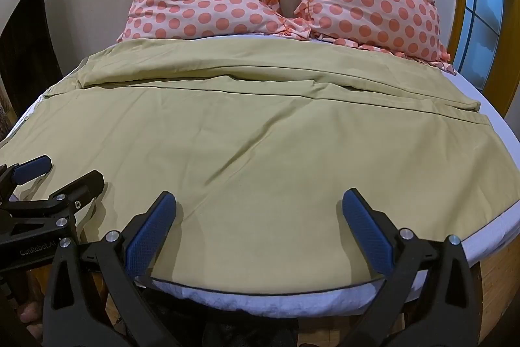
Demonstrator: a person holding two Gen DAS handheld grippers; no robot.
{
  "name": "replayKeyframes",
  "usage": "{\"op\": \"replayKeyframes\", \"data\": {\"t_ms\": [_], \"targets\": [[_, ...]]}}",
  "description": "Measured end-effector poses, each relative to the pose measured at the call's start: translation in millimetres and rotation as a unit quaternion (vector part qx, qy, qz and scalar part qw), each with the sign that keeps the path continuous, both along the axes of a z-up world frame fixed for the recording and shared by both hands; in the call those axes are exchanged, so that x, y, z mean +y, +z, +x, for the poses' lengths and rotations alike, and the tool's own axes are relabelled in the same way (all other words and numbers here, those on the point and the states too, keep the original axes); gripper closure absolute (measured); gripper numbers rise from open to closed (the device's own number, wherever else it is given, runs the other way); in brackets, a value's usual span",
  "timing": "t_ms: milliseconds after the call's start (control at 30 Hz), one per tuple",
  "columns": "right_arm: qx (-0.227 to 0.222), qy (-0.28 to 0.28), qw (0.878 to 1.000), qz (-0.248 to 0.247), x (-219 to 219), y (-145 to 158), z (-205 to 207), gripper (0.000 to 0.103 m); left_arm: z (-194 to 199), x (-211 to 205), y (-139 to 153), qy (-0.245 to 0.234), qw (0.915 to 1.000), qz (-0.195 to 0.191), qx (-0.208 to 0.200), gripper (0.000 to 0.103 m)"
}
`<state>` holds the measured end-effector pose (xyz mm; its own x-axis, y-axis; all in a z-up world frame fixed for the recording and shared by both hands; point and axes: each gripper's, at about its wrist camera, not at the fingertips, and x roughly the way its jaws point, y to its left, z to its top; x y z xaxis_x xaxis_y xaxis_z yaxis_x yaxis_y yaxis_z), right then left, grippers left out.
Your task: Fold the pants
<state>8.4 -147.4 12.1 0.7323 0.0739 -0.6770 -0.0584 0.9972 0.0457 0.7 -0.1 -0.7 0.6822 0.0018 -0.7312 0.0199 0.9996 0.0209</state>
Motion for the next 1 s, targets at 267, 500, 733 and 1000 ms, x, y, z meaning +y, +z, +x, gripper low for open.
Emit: {"op": "replayKeyframes", "data": {"t_ms": [267, 500, 733, 1000], "targets": [[-0.001, 0.000, 1.000, 0.000, -0.2, 0.0, -0.5, 0.001, -0.1, 0.0, 0.0, 0.000, 1.0000, 0.000, 0.000, 0.002], [-0.001, 0.000, 1.000, 0.000, -0.4, -0.1, -1.2, 0.001, 0.0, -0.1, 0.0, 0.000, 1.0000, 0.000, -0.001, 0.002], [-0.002, 0.000, 1.000, 0.000, -0.6, -0.1, -1.7, 0.001, -0.1, -0.1, 0.0, 0.000, 1.0000, 0.001, -0.001, 0.002], [-0.003, 0.000, 1.000, 0.000, -0.8, -0.1, -2.4, 0.001, -0.2, -0.1, 0.1, 0.000, 1.0000, 0.001, -0.002, 0.002]]}}
